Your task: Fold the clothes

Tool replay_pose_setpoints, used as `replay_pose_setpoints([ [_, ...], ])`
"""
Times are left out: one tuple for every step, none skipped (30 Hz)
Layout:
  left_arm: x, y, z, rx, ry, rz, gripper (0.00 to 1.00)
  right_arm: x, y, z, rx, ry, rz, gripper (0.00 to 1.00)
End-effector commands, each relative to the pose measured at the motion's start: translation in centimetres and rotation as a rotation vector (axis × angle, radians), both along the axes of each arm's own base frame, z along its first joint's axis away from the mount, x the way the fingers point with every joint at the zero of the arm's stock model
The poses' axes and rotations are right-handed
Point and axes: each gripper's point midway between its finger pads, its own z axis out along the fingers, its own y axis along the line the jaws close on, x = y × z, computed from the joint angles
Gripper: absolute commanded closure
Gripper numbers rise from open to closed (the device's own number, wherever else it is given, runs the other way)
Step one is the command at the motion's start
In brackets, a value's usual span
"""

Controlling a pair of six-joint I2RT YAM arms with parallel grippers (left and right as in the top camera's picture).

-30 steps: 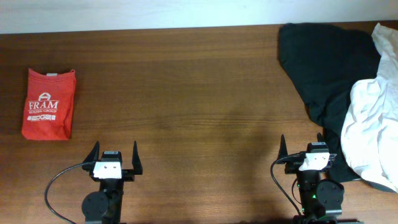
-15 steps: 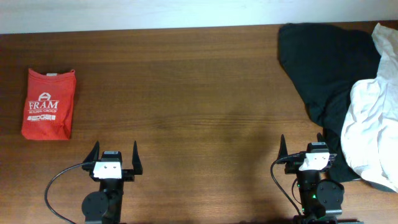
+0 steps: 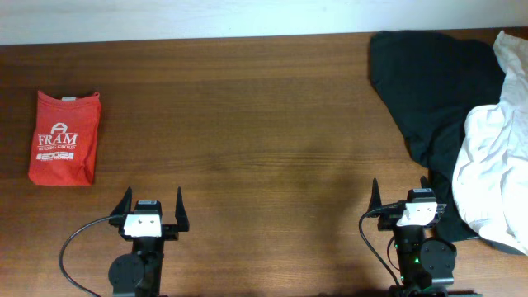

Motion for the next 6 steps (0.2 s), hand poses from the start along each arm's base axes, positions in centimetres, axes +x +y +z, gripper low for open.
replay_pose_setpoints([
  [-0.04, -0.03, -0.08, 0.016, 0.0, -0.005, 0.01, -0.02, -0.09, -0.28, -0.006, 0.003, -0.001, 0.01],
  [-0.04, -0.03, -0.08, 0.016, 0.0, -0.005, 0.01, -0.02, -0.09, -0.28, -0.006, 0.003, -0.001, 0.01],
  [-0.04, -0.03, -0.08, 0.016, 0.0, -0.005, 0.01, -0.02, -0.09, -0.28, -0.006, 0.003, -0.001, 0.01],
  [-0.04, -0.03, -0.08, 0.016, 0.0, -0.005, 0.01, -0.02, -0.09, -0.28, -0.006, 0.003, -0.001, 0.01],
  [-0.04, -0.03, -0.08, 0.016, 0.0, -0.005, 0.01, -0.02, -0.09, -0.28, -0.006, 0.003, -0.001, 0.01],
  [-0.04, -0.03, -0.08, 0.016, 0.0, -0.005, 0.01, -0.02, -0.09, -0.27, -0.006, 0.002, -0.001, 0.01],
])
